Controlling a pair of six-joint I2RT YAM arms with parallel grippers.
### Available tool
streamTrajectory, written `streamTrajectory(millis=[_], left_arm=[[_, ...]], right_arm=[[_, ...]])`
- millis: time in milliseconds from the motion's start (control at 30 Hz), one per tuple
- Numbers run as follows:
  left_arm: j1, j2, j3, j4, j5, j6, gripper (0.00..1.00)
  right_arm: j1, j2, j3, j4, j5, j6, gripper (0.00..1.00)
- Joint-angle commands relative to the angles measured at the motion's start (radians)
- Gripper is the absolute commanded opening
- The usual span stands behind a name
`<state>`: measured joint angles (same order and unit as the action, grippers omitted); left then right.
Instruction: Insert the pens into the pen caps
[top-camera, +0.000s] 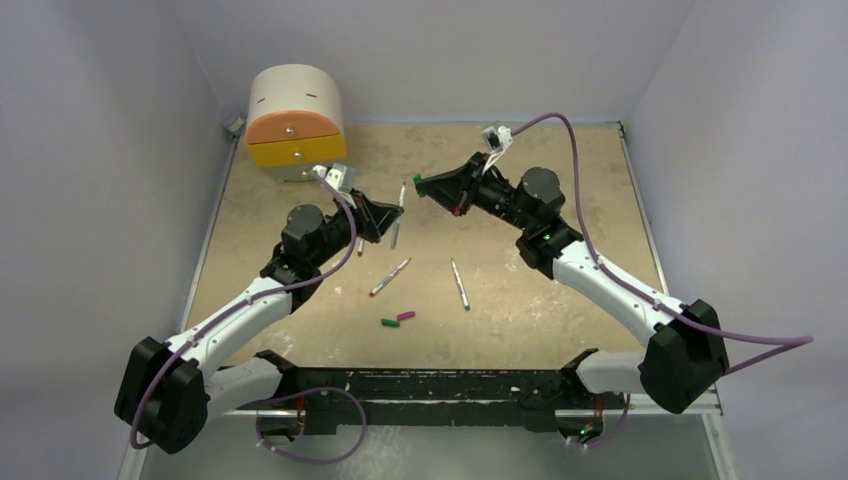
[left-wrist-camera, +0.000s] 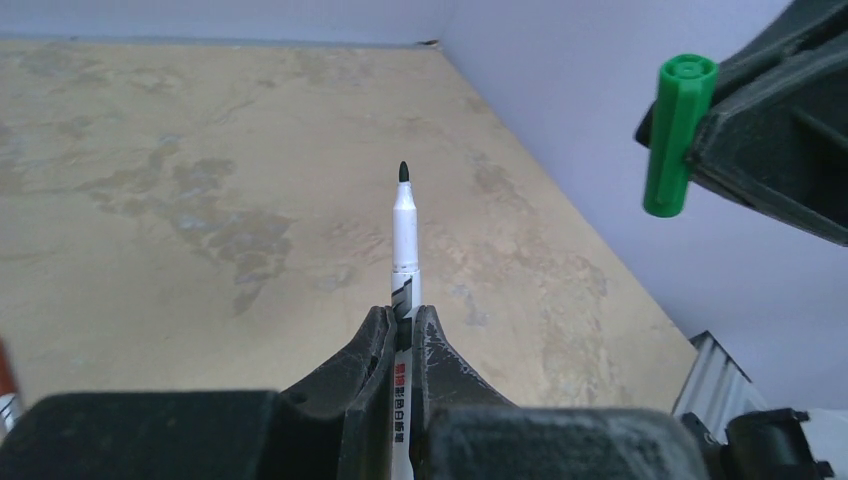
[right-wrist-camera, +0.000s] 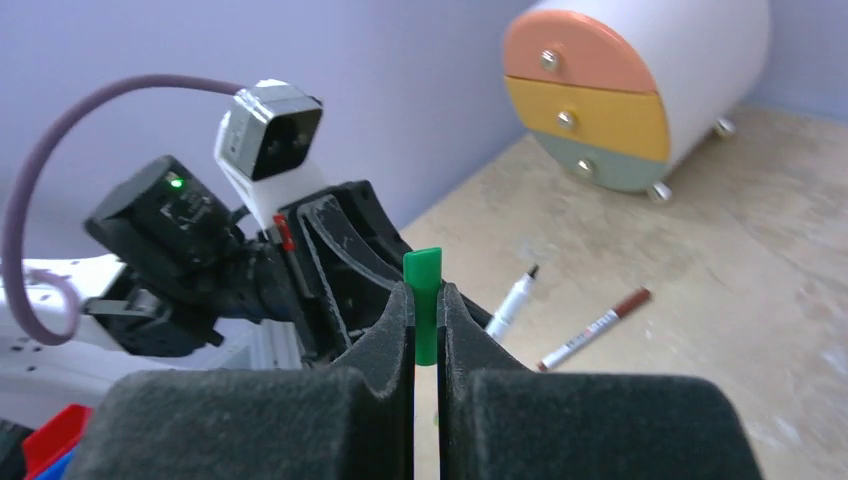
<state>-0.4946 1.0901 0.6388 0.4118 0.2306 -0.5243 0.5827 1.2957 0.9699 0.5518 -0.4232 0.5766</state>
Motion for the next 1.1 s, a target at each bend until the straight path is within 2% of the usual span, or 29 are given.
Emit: streamTrajectory(millis=[0, 300, 600, 1067], left_arm=[[-0.033, -0.010, -0.009, 0.250, 0.102, -0.024, 0.00], [-0.076, -0.039, -0.051, 0.422, 0.071, -0.060, 0.00], [-0.094, -0.065, -0.053, 0.464, 0.063, -0.080, 0.00], [-0.108, -0.090, -0.028, 0.439, 0.113, -0.073, 0.00]], right_arm=[[0.003, -0.004, -0.053, 0.368, -0.121, 0.165, 0.00], [0.002, 0.022, -0.056, 0.619, -0.122, 0.276, 0.00], [-0.001, 0.024, -0.046, 0.654, -0.077, 0.290, 0.00], [-0.011, 0.051, -0.011, 0.642, -0.063, 0.267, 0.00]])
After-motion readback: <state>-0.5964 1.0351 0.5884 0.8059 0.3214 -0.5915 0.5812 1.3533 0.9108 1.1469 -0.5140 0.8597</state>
